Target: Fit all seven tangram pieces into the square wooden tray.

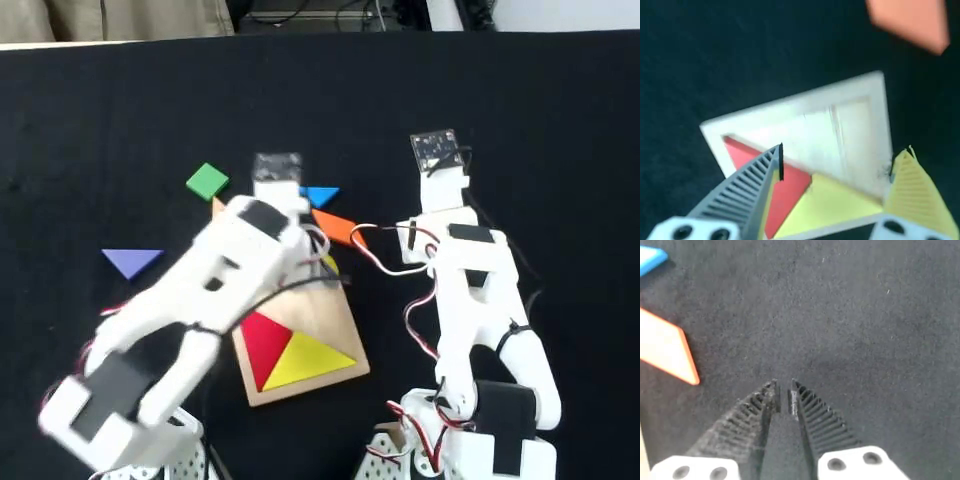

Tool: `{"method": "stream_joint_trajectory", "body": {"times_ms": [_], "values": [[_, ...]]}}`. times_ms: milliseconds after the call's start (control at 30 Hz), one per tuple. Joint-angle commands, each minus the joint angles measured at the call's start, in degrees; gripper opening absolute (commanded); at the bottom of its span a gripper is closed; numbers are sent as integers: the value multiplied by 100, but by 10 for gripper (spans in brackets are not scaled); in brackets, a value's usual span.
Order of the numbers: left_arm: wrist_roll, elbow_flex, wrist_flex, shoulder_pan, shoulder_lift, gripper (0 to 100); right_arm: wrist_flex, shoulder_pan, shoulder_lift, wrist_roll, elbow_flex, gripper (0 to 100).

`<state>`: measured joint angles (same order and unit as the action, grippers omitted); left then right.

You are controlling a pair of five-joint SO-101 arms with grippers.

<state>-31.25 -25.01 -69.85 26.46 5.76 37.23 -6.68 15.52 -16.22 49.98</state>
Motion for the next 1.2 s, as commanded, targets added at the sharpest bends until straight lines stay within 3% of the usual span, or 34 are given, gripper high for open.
{"method": "stream_joint_trajectory", "body": {"times_ms": [0, 167, 367, 500, 633, 800, 867, 1167], "values": [[246, 251, -26, -1244, 1204, 342, 369, -62, 690, -35, -127, 34], [1292, -207, -202, -3029, 1776, 342, 1090, 202, 1982, -26, 233, 10], [1688, -664, -158, -4629, 1547, 295, 1987, 1960, 2659, -70, 699, 11], [2435, -708, -149, -4708, 1231, 29, 2119, 2365, 2193, -62, 673, 11], [2224, -664, -123, -4602, 747, 116, 1908, 2549, 1692, -237, 673, 11], [1767, -919, 1011, -4637, 35, 23, 2057, 3464, 1332, -818, 804, 11], [1705, -1077, 1354, -4716, -185, 37, 2057, 3657, 1244, -1081, 875, 11], [1749, -1059, 1459, -4884, -360, 29, 2084, 3719, 760, -1767, 866, 11]]}}
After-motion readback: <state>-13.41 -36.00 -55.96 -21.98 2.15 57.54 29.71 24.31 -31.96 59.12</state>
